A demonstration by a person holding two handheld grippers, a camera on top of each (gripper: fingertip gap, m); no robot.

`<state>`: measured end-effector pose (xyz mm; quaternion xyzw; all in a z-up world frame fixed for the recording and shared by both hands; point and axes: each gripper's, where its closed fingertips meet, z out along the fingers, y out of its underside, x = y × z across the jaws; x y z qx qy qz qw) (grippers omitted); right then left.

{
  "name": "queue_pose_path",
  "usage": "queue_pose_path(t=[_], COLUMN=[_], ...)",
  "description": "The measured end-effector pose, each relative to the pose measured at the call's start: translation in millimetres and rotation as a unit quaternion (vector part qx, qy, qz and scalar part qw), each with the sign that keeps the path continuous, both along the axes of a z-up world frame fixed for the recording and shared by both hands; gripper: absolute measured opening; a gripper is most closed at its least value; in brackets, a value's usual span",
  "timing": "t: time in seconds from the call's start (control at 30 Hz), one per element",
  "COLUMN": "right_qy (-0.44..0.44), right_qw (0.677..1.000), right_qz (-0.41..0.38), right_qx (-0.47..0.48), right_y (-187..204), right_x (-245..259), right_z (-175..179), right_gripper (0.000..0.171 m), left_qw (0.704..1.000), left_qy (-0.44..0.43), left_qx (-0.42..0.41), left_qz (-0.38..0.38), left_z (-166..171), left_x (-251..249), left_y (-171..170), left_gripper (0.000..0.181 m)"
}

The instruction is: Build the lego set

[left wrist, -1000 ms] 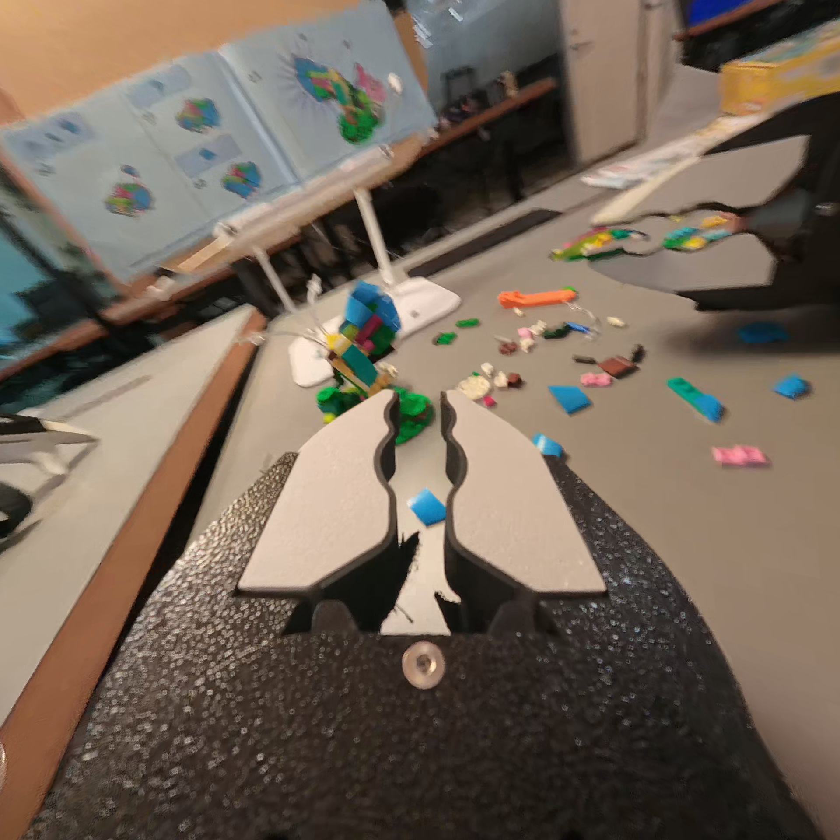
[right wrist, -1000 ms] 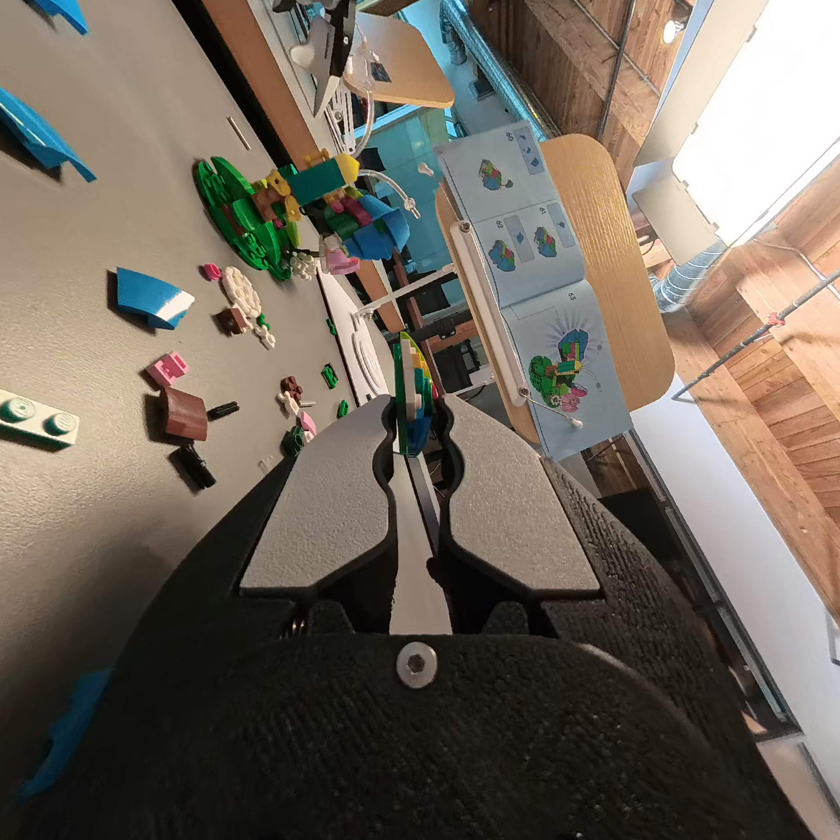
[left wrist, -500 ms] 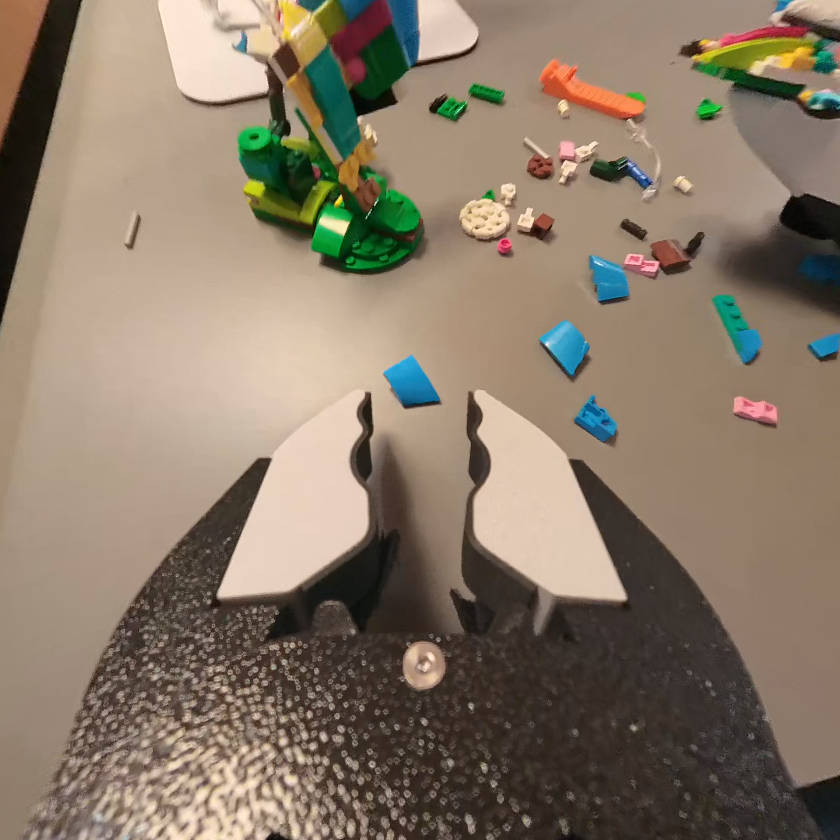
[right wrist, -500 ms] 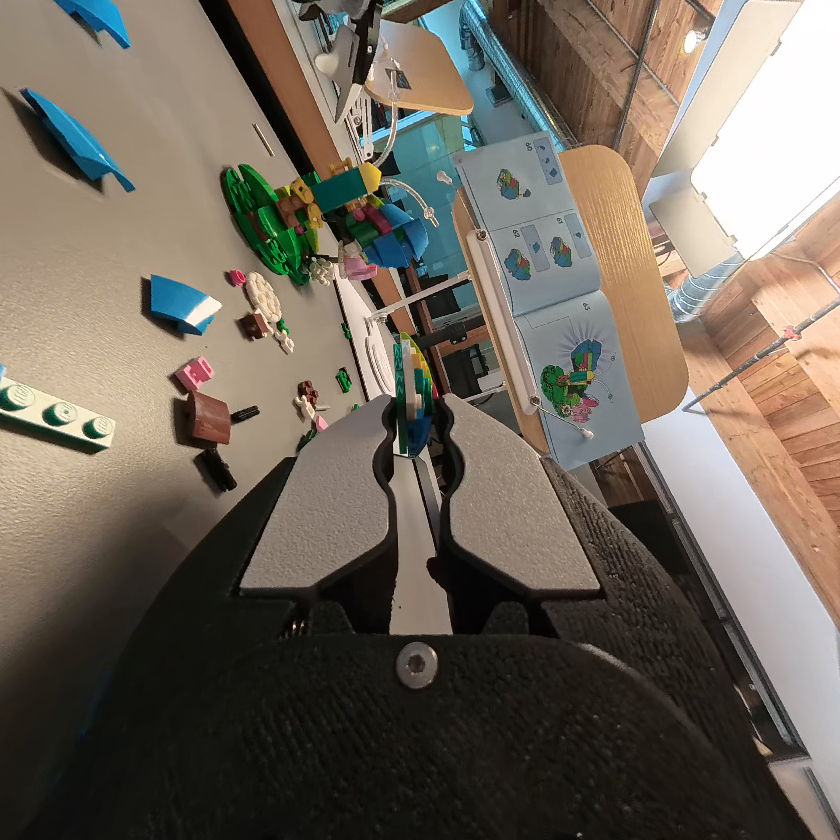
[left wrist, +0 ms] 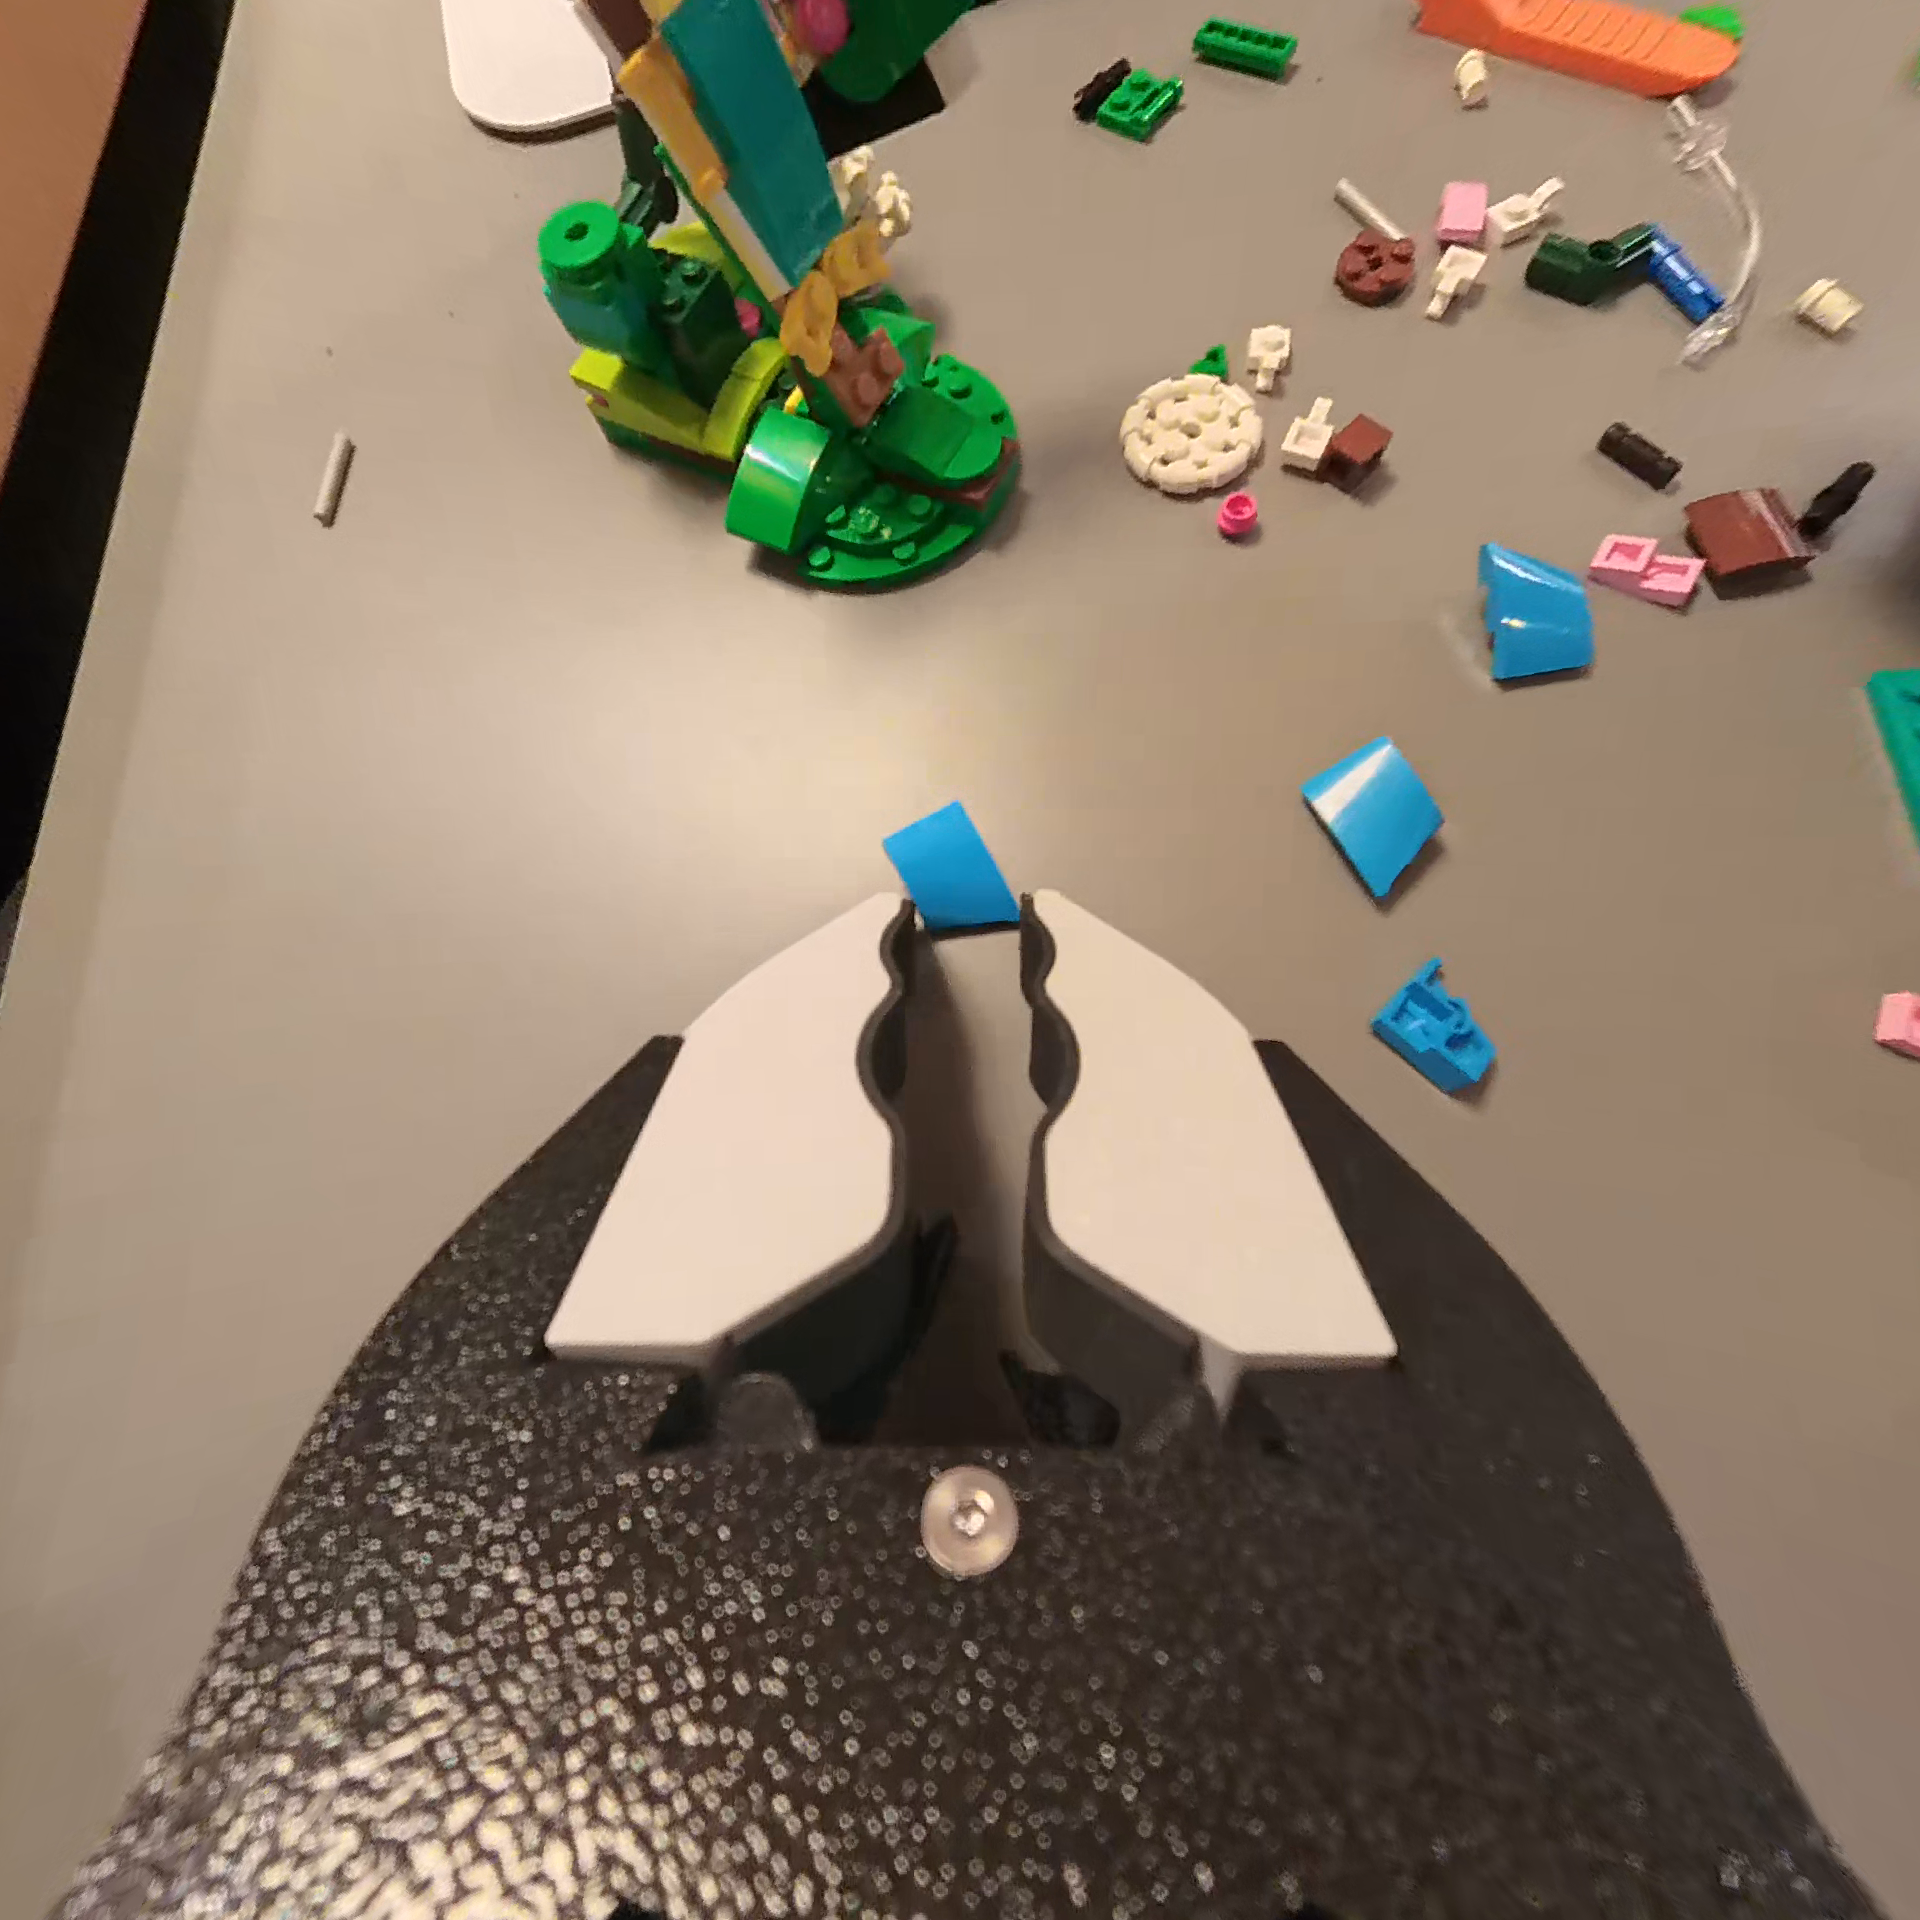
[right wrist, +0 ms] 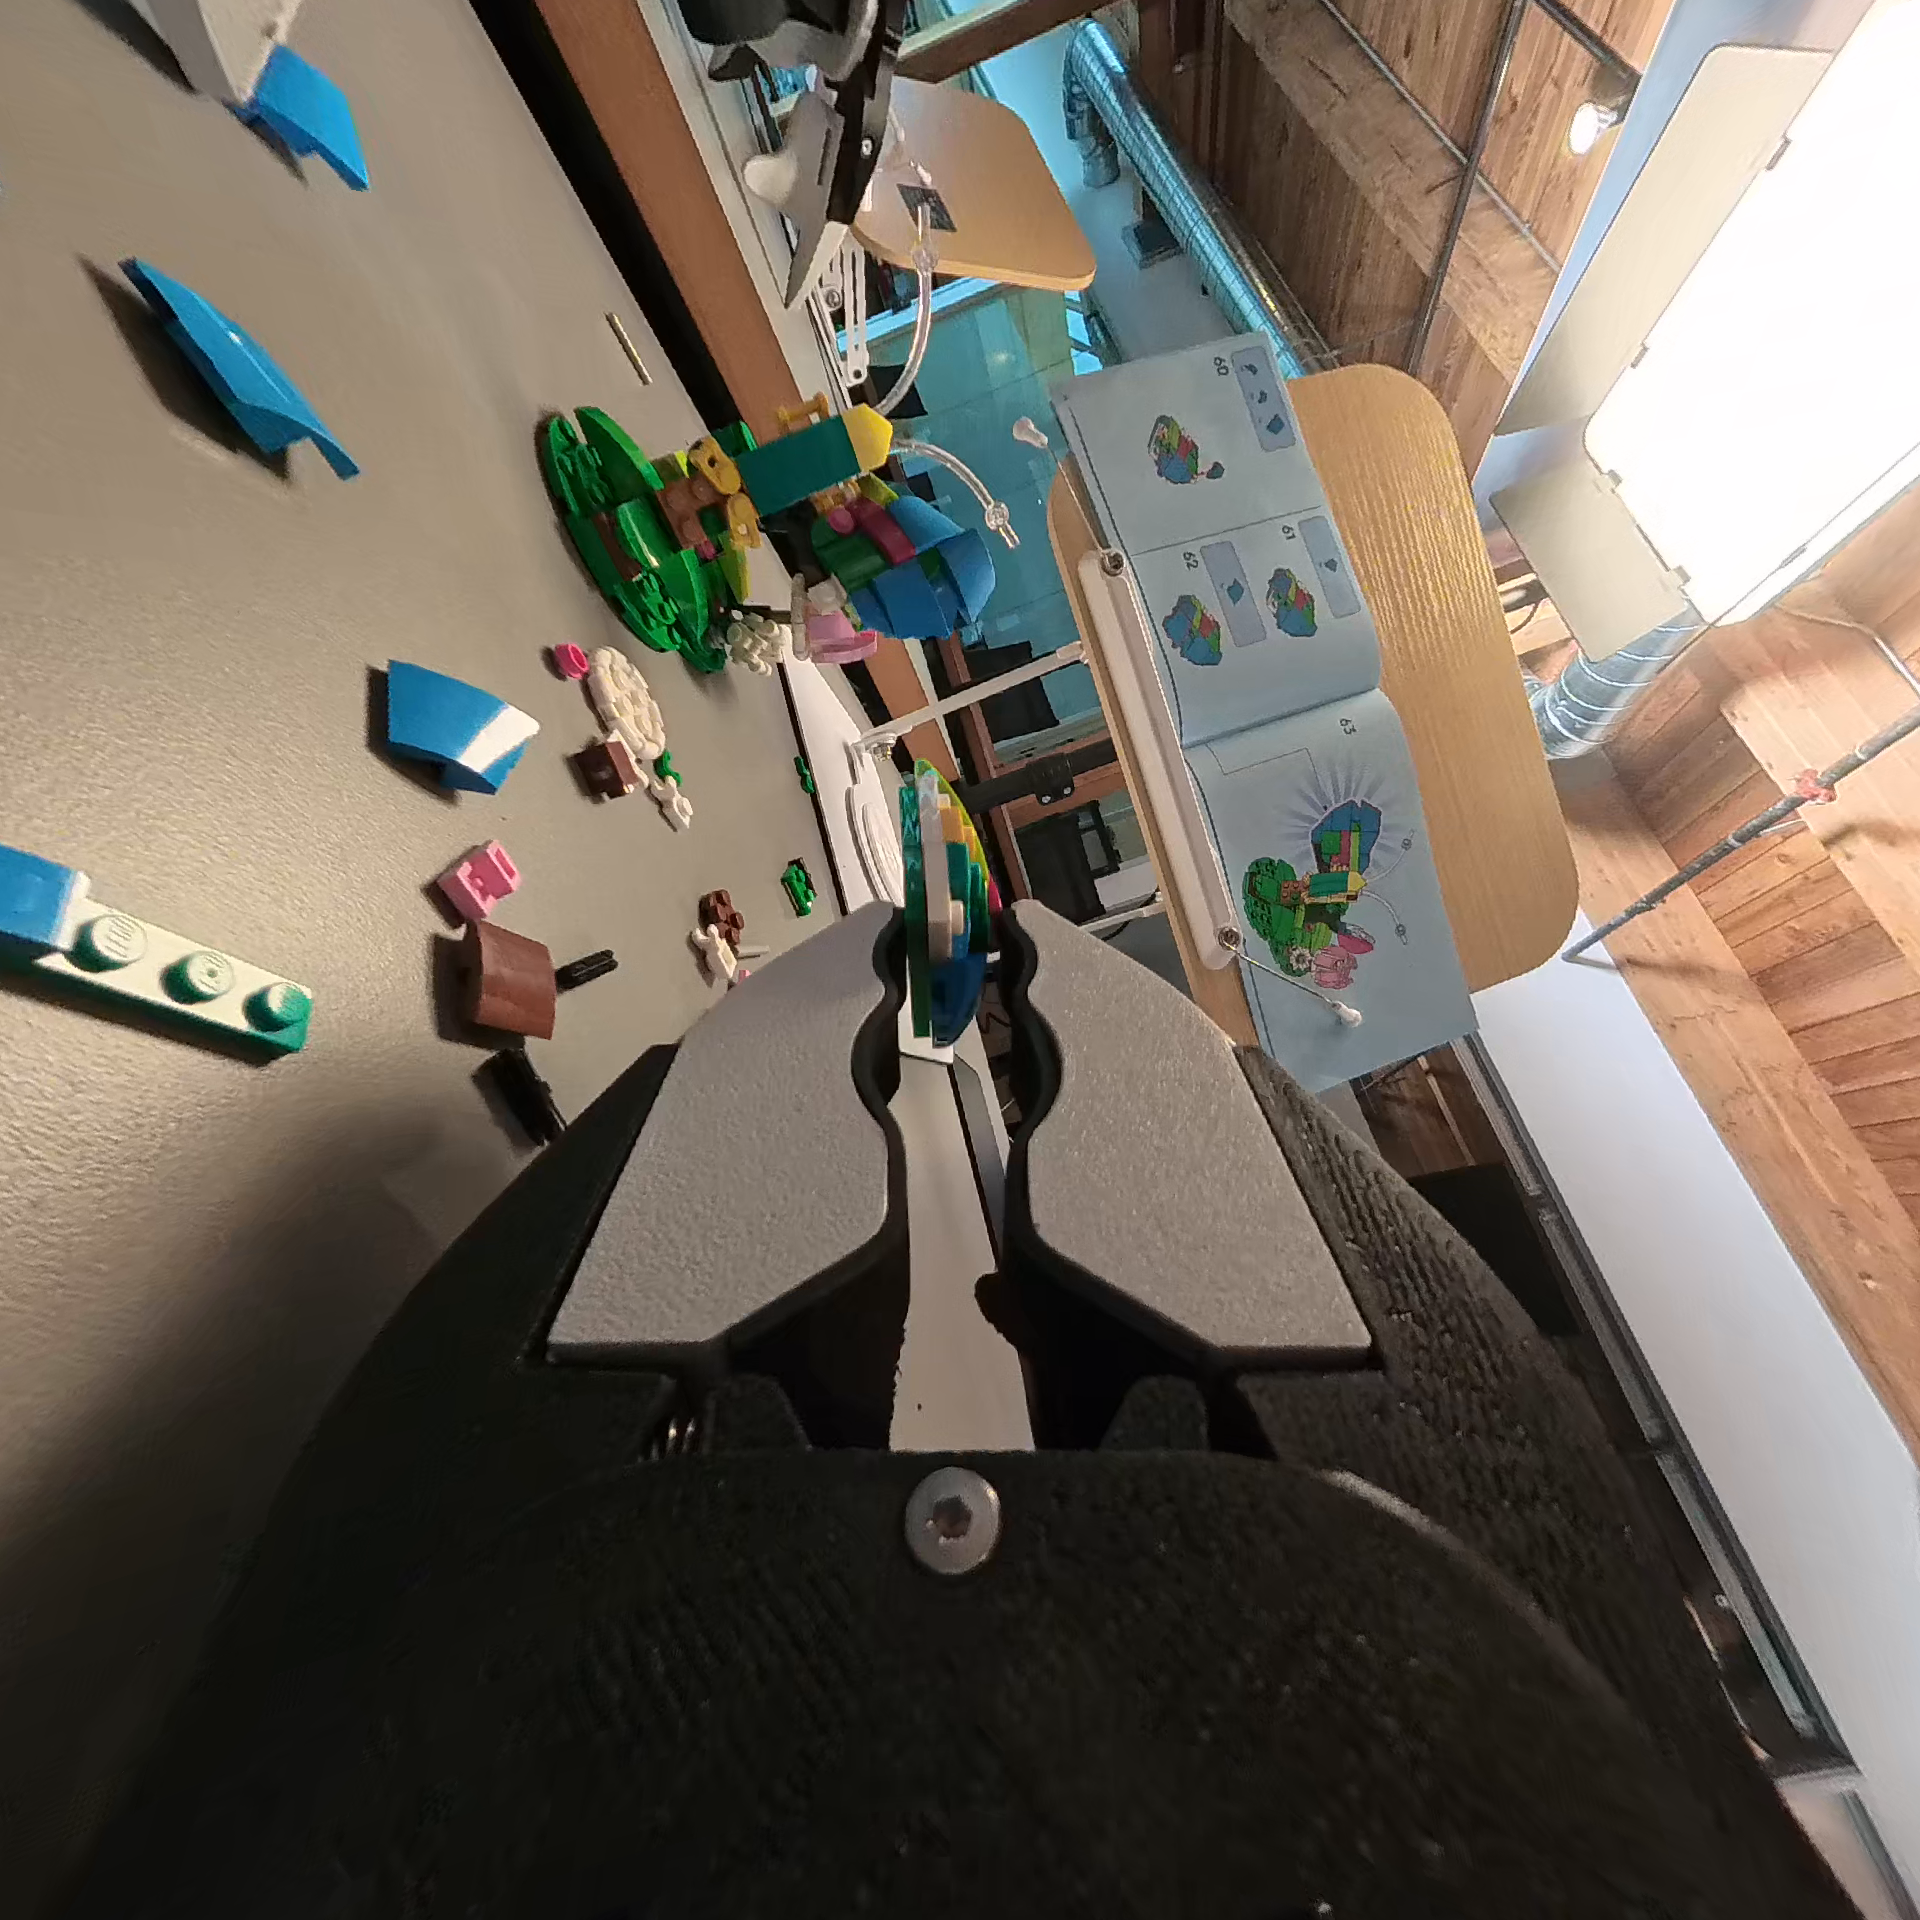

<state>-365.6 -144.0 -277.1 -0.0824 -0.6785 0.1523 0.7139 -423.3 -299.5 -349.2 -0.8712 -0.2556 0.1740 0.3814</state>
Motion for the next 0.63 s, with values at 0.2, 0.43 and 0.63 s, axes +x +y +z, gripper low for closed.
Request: queue_pose_path(t=[0.2,0.43,0.63], right_qy=[0.000,0.000,-0.002], right_qw=[1.000,1.000,1.000], right_qz=[0.004,0.010,0.011], right_qx=[0.003,0.011,0.009], right_y=[-2.1,-4.5,-4.9], right_x=[0.6,1.3,1.0], right_z=[-0.2,-1.5,-1.9], right_gripper=[0.015,0.015,0.015], left_qw=[1.000,0.999,0.977], left_qy=[0.009,-0.008,-0.095], left_qx=[-0.003,-0.002,-0.027], left_qz=[-0.009,-0.054,-0.188], left_z=[0.3,-0.1,-2.0], left_x=[0.4,8.8,49.5], left_y=[1.7,2.9,-1.0], left_gripper=[0.017,0.017,0.017])
